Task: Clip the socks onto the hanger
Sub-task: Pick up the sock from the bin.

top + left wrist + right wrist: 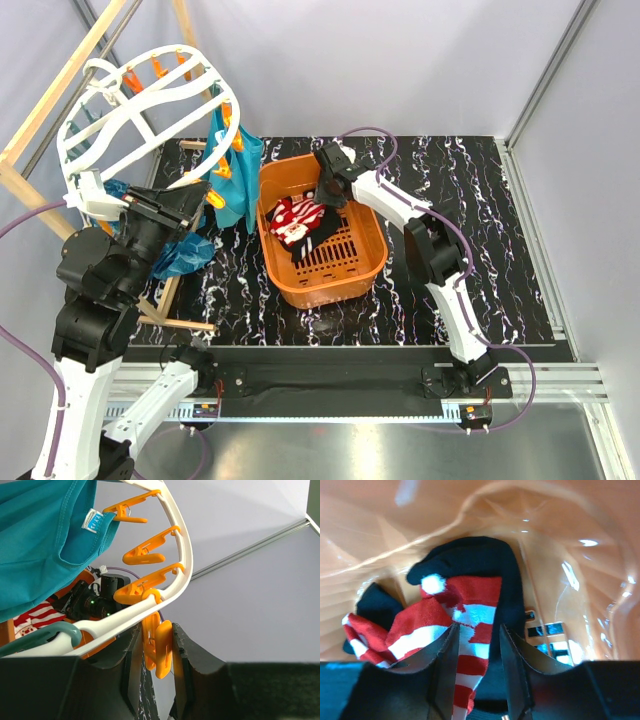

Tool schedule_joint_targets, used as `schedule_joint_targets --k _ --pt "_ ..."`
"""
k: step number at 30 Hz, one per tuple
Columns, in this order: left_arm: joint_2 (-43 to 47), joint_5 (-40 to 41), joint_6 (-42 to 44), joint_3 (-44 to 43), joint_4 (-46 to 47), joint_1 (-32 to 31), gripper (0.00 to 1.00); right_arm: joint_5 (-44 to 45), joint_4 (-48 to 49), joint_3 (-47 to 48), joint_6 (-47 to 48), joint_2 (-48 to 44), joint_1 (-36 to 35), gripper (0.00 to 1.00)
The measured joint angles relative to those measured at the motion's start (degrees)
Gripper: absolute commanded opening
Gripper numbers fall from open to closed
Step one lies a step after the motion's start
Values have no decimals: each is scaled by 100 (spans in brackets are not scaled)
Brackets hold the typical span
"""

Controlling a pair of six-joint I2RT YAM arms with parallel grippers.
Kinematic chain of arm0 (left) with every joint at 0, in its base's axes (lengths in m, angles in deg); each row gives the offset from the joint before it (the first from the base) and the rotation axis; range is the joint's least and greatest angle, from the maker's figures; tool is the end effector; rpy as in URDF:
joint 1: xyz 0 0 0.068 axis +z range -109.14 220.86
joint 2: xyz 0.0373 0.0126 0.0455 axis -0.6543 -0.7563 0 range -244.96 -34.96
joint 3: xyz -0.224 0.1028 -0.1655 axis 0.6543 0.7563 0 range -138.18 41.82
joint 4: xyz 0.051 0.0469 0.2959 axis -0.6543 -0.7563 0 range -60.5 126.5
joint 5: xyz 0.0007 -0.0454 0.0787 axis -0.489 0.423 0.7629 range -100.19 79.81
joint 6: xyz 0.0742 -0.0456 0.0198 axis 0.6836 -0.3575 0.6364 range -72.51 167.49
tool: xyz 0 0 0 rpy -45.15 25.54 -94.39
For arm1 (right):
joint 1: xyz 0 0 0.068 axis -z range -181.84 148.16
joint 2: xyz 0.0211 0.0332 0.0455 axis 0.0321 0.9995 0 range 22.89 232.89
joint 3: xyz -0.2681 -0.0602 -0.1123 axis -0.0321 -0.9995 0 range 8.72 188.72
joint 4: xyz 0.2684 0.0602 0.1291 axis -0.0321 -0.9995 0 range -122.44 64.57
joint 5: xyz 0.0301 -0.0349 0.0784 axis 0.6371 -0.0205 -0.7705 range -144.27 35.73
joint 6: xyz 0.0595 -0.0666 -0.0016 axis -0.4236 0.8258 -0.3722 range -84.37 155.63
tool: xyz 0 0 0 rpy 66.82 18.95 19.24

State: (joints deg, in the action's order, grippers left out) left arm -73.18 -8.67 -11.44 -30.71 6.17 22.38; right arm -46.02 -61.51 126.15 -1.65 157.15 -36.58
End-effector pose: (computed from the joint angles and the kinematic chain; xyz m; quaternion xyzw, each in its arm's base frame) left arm 0.1447 -0.0461 0.5158 -0.2449 0.6367 -0.4502 0.5762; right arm 0.5066 0.3373 0.1719 0.0438 0.9449 0.1314 0.2967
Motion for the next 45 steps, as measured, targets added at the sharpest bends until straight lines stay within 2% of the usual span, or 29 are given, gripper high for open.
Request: schedule_joint_targets --k 4,13,17,20,21,24,27,34,41,45 --pt "0 -2 0 0 0 0 0 -146 127 -4 -7 0 2 42" --pt "66 -4 0 0 -9 0 0 -122 219 13 -31 52 2 49" --pt "68 -4 0 0 -13 0 0 -7 223 11 2 76 0 47" --pt "68 -7 -2 0 -11 0 0 72 245 -9 42 85 0 43" --pt "68 -4 0 0 -13 0 0 101 262 -22 55 85 -2 34" --pt "68 -7 -2 0 -15 0 0 168 442 -127 109 85 -2 15" --pt "68 -4 -2 0 -17 0 0 249 710 -247 146 81 -2 1" --pt "68 -4 0 0 -48 0 0 363 890 -557 422 -107 -26 0" --pt "74 -2 2 -2 -83 0 0 435 525 -656 1528 -708 -378 0" --pt "90 -2 0 -2 -83 0 0 251 581 -1130 2159 -1394 -660 0"
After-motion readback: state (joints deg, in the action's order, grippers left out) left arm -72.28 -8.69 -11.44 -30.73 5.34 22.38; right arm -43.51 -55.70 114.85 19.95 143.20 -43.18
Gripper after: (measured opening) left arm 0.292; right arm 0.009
